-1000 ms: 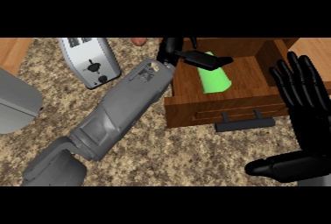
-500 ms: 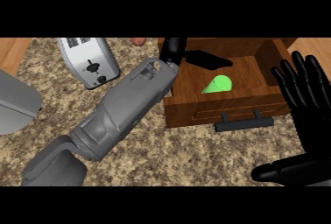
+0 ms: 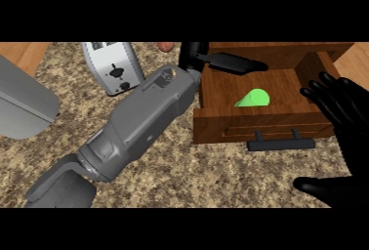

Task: Pick up the cup, place it into the drawer and close the drawer

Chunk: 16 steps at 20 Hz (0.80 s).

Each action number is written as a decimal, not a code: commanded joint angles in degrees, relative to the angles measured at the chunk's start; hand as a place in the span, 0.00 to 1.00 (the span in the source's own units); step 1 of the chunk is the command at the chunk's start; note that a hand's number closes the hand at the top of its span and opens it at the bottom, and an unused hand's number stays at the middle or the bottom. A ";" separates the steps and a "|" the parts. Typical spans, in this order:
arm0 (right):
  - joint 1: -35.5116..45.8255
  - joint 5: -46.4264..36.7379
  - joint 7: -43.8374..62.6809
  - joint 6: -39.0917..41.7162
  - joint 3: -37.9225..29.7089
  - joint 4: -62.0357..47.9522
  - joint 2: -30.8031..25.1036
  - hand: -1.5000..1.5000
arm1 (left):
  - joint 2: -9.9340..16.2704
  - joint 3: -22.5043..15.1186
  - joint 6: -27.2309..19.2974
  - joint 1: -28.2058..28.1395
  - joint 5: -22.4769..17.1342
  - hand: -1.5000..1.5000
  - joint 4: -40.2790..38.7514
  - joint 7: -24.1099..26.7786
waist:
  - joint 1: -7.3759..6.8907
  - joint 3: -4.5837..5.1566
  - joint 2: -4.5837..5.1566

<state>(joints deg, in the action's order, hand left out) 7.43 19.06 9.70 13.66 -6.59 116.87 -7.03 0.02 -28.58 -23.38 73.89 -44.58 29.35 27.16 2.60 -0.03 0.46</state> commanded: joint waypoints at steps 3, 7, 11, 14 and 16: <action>-2.40 0.80 0.62 6.02 -1.42 0.91 -5.68 1.00 | 2.95 2.50 -0.09 -4.44 -0.64 0.00 8.61 -2.21 | -3.26 0.05 -0.95; -3.81 -6.94 -3.82 8.94 -0.10 0.52 -7.79 1.00 | 8.79 5.29 2.47 -9.43 -2.34 0.00 12.80 -2.83 | -4.06 0.06 -0.93; -7.38 -11.24 -3.08 8.73 1.68 3.30 -7.85 1.00 | 13.65 4.99 -2.28 -14.89 -2.15 0.00 23.33 -9.20 | -4.57 0.04 -1.36; -6.74 -15.77 -2.09 8.70 4.73 2.91 -7.93 1.00 | 16.67 4.92 0.39 -23.91 -2.23 0.00 29.21 -8.00 | -4.48 0.06 -1.01; -5.48 -14.74 -0.04 8.69 2.39 3.00 -9.78 1.00 | 18.87 4.92 -0.46 -30.69 -2.50 0.00 36.26 -7.08 | -5.20 0.08 -1.23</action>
<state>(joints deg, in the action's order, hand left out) 1.54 7.08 8.50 22.50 -4.36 119.95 -15.78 15.17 -23.64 -23.75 52.95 -46.81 56.30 19.97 -1.89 0.03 -0.69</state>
